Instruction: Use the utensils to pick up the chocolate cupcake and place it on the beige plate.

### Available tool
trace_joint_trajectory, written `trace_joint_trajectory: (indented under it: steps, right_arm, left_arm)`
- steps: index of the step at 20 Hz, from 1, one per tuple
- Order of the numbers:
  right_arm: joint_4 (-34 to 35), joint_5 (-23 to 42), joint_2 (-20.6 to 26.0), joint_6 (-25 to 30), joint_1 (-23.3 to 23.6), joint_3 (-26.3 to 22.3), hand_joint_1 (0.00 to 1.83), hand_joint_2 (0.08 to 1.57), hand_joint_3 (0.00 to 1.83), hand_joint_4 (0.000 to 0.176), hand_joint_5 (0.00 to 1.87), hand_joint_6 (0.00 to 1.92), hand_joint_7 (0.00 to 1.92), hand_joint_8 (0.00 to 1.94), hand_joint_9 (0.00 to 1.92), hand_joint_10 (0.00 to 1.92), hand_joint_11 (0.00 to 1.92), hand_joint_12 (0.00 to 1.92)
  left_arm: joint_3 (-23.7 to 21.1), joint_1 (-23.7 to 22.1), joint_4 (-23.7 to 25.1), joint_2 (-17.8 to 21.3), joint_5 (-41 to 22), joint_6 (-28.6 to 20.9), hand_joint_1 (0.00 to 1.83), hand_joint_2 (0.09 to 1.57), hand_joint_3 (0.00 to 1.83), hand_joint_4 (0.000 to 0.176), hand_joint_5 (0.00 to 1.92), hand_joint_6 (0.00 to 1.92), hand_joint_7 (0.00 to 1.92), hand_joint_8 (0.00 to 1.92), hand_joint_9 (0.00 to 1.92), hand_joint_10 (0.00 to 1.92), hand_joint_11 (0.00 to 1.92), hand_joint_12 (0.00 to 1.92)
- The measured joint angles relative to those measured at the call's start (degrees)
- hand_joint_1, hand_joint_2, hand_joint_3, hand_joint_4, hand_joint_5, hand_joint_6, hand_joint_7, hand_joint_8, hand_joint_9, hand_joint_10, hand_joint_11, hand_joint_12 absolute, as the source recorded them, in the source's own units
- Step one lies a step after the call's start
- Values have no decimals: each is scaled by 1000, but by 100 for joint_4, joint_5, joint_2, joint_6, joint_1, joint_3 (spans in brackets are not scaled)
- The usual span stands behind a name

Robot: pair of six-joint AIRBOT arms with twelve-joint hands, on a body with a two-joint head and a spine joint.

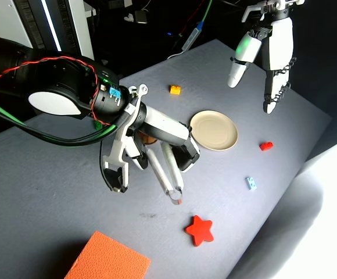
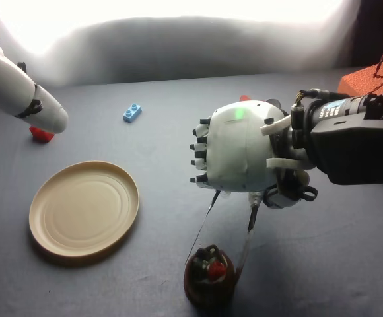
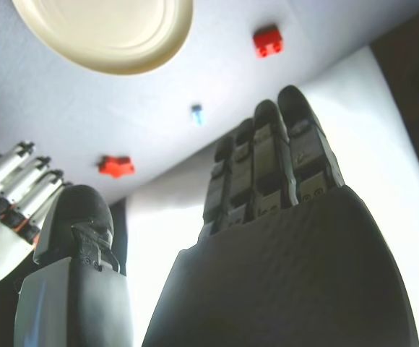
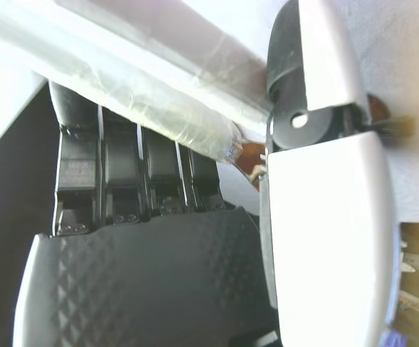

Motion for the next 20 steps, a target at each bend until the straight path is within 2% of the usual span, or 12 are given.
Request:
trace_joint_trajectory:
  steps: [3, 6, 10, 13, 20]
  right_arm:
    - [0, -31, -74, -28, 0, 26, 1051, 1027, 0, 0, 568, 1005, 547, 1259, 467, 1487, 442, 1675]
    - [0, -85, -153, -28, 0, 90, 1032, 1048, 3, 0, 528, 1028, 474, 1358, 403, 1556, 426, 1713]
    - [0, -188, -236, -35, 0, 149, 1054, 1039, 0, 0, 554, 973, 493, 1294, 413, 1508, 411, 1705]
    - [2, -247, -304, -87, -9, 201, 1029, 1042, 0, 0, 517, 996, 441, 1344, 370, 1517, 395, 1706]
    - [26, -190, -409, -219, -170, 345, 1029, 1047, 0, 0, 526, 984, 484, 1291, 401, 1501, 397, 1713]
  left_arm:
    - [0, 0, 0, 0, -7, -2, 353, 1139, 0, 0, 66, 0, 82, 1, 150, 3, 0, 424]
    - [15, 0, -4, 0, -4, -2, 372, 1134, 0, 0, 88, 4, 87, 4, 147, 3, 0, 417]
    - [17, 0, -7, 0, -4, -2, 370, 1136, 0, 0, 79, 3, 83, 1, 133, 0, 0, 388]
    - [17, 0, -4, 0, -2, -2, 363, 1139, 1, 0, 83, 1, 96, 3, 146, 4, 0, 363]
    - [17, 0, -4, 0, -4, -2, 384, 1130, 0, 0, 77, 4, 99, 2, 148, 2, 0, 391]
